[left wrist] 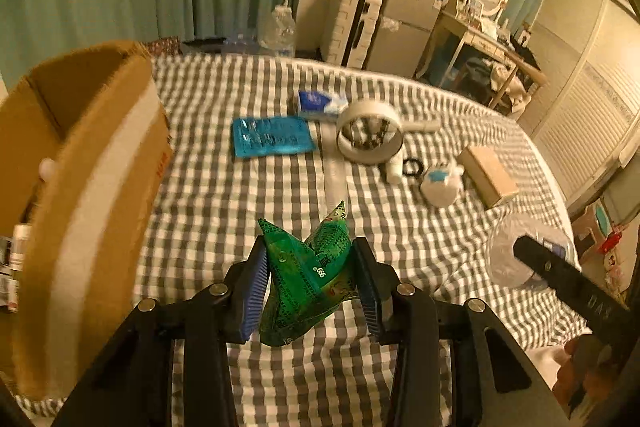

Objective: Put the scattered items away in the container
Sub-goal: 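Carry the green packet and clear bottle into the cardboard box and release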

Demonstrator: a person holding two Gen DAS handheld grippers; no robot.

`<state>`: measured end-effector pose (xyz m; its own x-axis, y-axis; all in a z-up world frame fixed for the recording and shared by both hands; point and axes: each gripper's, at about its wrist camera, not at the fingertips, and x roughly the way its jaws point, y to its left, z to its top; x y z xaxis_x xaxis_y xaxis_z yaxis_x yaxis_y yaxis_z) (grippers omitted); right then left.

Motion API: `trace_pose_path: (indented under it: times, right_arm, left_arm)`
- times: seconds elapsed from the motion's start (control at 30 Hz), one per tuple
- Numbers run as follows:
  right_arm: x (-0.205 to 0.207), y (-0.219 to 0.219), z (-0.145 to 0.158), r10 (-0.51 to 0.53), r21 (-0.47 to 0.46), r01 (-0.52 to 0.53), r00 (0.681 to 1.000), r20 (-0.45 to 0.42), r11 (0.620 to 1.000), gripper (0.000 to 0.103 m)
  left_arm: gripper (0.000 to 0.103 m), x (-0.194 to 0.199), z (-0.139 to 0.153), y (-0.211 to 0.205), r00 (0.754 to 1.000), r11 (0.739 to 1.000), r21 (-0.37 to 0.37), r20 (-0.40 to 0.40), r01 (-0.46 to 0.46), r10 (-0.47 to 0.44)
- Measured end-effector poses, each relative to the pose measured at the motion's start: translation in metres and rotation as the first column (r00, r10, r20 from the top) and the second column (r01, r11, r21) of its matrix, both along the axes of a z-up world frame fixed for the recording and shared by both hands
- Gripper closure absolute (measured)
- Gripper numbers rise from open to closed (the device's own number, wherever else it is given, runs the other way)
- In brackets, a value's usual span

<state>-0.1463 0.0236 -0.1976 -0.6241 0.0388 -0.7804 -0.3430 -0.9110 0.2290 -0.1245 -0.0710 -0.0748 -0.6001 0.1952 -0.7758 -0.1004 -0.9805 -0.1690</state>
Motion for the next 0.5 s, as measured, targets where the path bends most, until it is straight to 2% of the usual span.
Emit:
trace_pose_path:
  times: [0.13, 0.23, 0.4, 0.5]
  right_arm:
    - [0.018, -0.016, 0.035, 0.031, 0.02, -0.03, 0.998, -0.057, 0.999, 0.008]
    - [0.026, -0.032, 0.063, 0.07, 0.03, -0.067, 0.992, -0.104, 0.997, 0.008]
    - [0.029, -0.071, 0.108, 0.165, 0.069, -0.156, 0.973, -0.159, 0.985, 0.008]
    - [0.027, -0.1, 0.126, 0.224, 0.069, -0.215, 0.957, -0.185, 0.974, 0.008]
  left_arm:
    - [0.061, 0.006, 0.034, -0.013, 0.998, 1.0, 0.013, -0.064, -0.005, 0.005]
    - [0.061, 0.015, 0.064, -0.024, 0.992, 1.0, -0.009, -0.126, -0.002, 0.001]
    - [0.061, 0.029, 0.11, -0.053, 0.968, 0.998, -0.046, -0.247, -0.054, 0.041]
    - [0.061, 0.033, 0.124, -0.079, 0.959, 0.995, -0.055, -0.276, -0.083, 0.065]
